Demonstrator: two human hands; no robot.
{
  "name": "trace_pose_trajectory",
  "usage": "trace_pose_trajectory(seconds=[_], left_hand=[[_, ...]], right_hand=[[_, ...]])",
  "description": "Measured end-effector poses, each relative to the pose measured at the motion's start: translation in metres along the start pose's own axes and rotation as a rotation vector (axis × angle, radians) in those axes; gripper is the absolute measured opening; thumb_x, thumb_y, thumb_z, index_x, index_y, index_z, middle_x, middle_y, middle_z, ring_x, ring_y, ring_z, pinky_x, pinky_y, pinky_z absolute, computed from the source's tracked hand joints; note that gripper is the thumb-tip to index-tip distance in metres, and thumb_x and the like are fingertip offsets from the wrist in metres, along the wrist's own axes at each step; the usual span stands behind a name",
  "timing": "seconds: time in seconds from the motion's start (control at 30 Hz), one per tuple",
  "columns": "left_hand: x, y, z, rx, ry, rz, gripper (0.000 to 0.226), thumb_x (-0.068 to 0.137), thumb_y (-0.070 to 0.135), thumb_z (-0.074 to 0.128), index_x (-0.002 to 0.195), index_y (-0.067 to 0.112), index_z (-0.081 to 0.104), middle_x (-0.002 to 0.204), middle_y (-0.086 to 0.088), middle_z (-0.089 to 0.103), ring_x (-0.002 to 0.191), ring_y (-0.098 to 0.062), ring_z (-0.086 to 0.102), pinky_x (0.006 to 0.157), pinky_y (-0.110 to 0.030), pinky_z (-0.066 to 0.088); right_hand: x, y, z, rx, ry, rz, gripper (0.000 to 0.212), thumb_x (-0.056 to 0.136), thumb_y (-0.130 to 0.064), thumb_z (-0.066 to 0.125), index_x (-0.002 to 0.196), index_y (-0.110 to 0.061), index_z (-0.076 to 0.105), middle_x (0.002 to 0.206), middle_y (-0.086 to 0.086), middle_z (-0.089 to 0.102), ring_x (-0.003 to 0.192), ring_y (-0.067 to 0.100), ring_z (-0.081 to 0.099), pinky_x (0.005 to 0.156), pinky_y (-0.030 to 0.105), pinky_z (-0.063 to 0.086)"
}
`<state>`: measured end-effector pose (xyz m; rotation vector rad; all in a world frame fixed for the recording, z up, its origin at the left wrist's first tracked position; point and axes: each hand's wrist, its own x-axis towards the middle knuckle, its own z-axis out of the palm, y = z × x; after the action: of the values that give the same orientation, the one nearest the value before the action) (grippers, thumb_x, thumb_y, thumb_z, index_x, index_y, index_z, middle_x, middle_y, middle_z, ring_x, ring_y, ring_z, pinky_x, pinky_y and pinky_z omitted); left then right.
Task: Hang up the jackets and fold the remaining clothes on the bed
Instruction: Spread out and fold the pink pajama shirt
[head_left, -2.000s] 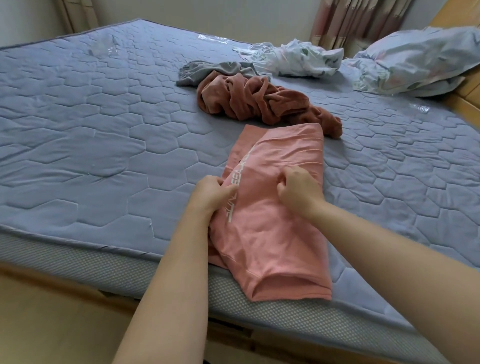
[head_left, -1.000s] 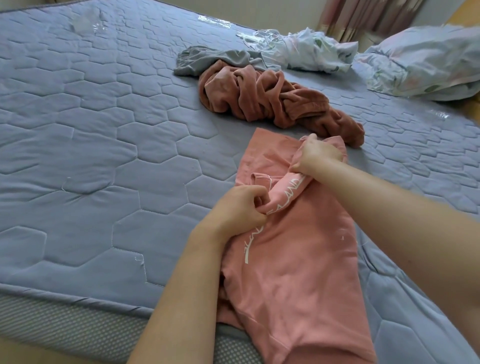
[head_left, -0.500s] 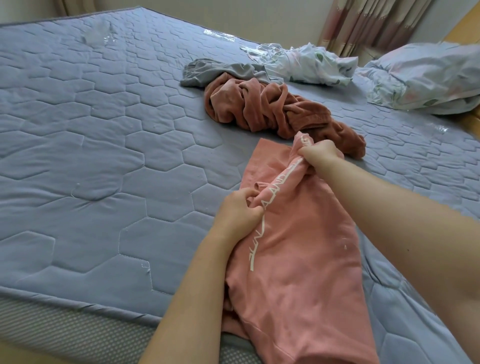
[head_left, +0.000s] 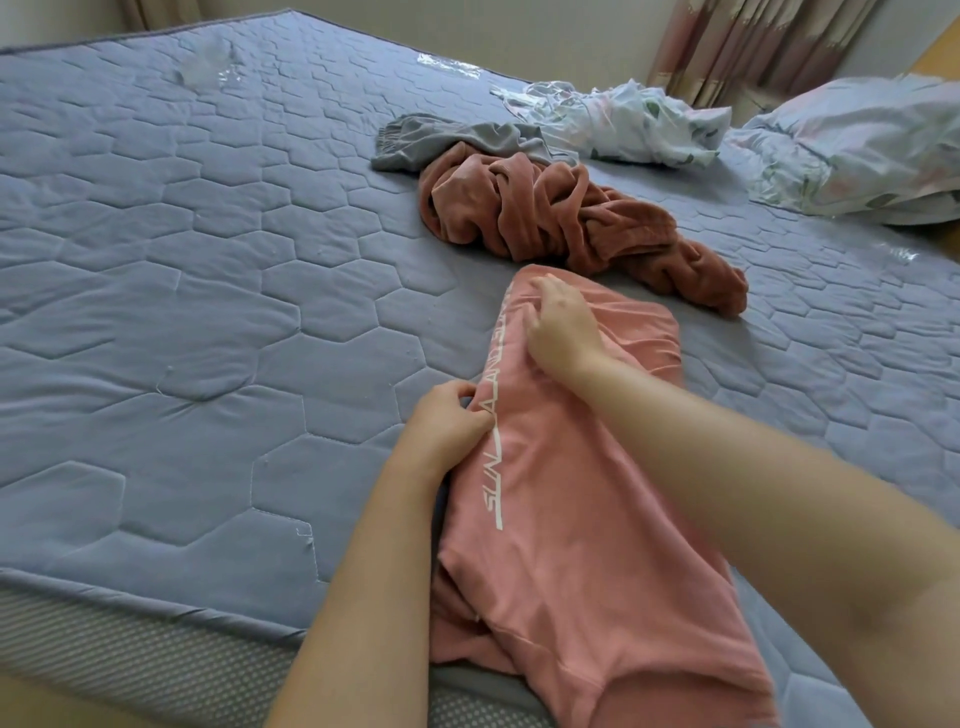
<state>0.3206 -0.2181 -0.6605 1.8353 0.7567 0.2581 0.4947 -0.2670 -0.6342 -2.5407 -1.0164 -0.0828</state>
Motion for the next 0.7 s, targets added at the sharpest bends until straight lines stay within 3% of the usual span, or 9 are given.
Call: trace_pose_trajectory(seconds=[0.07,0.17,0.27,0.37,0.43,0.57,0.63,0.7], left_hand=[[0.0,0.0,0.004,0.047,0.028,0.01,0.023,0.088,0.022,0.055,0.108,0.018,0.066,0.103,-0.002,0.069,0.097,-0.019,0.063,0.08,-0.029,0.048],[0.0,0.0,0.008,0.214,0.045,0.061,0.031,0.088,0.024,0.055,0.117,0.019,0.061,0.111,-0.007,0.066,0.105,-0.026,0.059,0.088,-0.035,0.047],[-0.004,0.002,0.007,0.379,0.059,0.153,0.048,0.089,0.026,0.055,0.135,0.021,0.048,0.127,-0.009,0.054,0.118,-0.028,0.051,0.099,-0.039,0.041],[-0.012,0.009,0.008,0.571,0.018,0.323,0.068,0.087,0.018,0.057,0.148,0.028,0.03,0.151,-0.002,0.031,0.136,-0.028,0.029,0.111,-0.044,0.029],[-0.021,0.017,0.014,0.679,-0.065,0.437,0.066,0.09,0.018,0.054,0.149,0.034,0.028,0.159,0.007,0.018,0.145,-0.023,0.012,0.116,-0.047,0.018],[-0.047,0.018,0.033,0.83,-0.261,0.485,0.049,0.1,0.033,0.039,0.148,0.035,0.029,0.159,0.011,0.017,0.148,-0.02,-0.002,0.119,-0.047,0.001],[-0.059,0.008,0.035,0.944,-0.299,0.402,0.053,0.1,0.044,0.035,0.15,0.036,0.02,0.161,0.009,0.005,0.148,-0.02,-0.008,0.118,-0.052,-0.001],[-0.065,-0.007,0.027,0.918,-0.26,0.293,0.058,0.099,0.049,0.035,0.151,0.038,0.014,0.161,0.008,-0.004,0.148,-0.021,-0.011,0.115,-0.056,0.001]], right_hand=[[-0.018,0.016,0.007,-0.19,-0.112,-0.021,0.049,0.101,-0.03,0.033,0.147,-0.013,0.031,0.156,0.011,0.025,0.144,0.027,0.02,0.117,0.042,0.013],[-0.05,0.032,0.012,-0.191,-0.188,0.012,0.053,0.102,-0.032,0.029,0.152,-0.016,0.019,0.16,0.007,0.012,0.147,0.022,0.008,0.118,0.039,0.002],[-0.081,0.033,0.004,-0.145,-0.261,0.004,0.053,0.103,-0.032,0.028,0.153,-0.016,0.016,0.161,0.006,0.009,0.148,0.019,0.005,0.118,0.037,0.003],[-0.119,0.037,-0.007,-0.144,-0.326,-0.021,0.054,0.103,-0.034,0.027,0.153,-0.019,0.013,0.161,0.004,0.005,0.148,0.018,0.003,0.118,0.038,0.004],[-0.147,0.038,-0.014,-0.161,-0.323,-0.043,0.054,0.103,-0.036,0.026,0.153,-0.02,0.013,0.161,0.003,0.005,0.148,0.017,0.002,0.118,0.039,0.003],[-0.199,0.038,-0.024,-0.214,-0.335,-0.079,0.056,0.101,-0.044,0.02,0.153,-0.024,0.014,0.161,0.002,0.004,0.148,0.017,-0.001,0.117,0.042,-0.001],[-0.221,0.041,-0.031,-0.215,-0.252,-0.094,0.07,0.09,-0.053,0.01,0.15,-0.02,0.025,0.161,0.006,0.008,0.148,0.02,0.003,0.117,0.046,-0.002],[-0.235,0.046,-0.04,-0.065,0.015,-0.013,0.069,0.087,-0.048,0.019,0.14,-0.011,0.043,0.155,0.016,0.025,0.144,0.029,0.019,0.117,0.046,0.009]])
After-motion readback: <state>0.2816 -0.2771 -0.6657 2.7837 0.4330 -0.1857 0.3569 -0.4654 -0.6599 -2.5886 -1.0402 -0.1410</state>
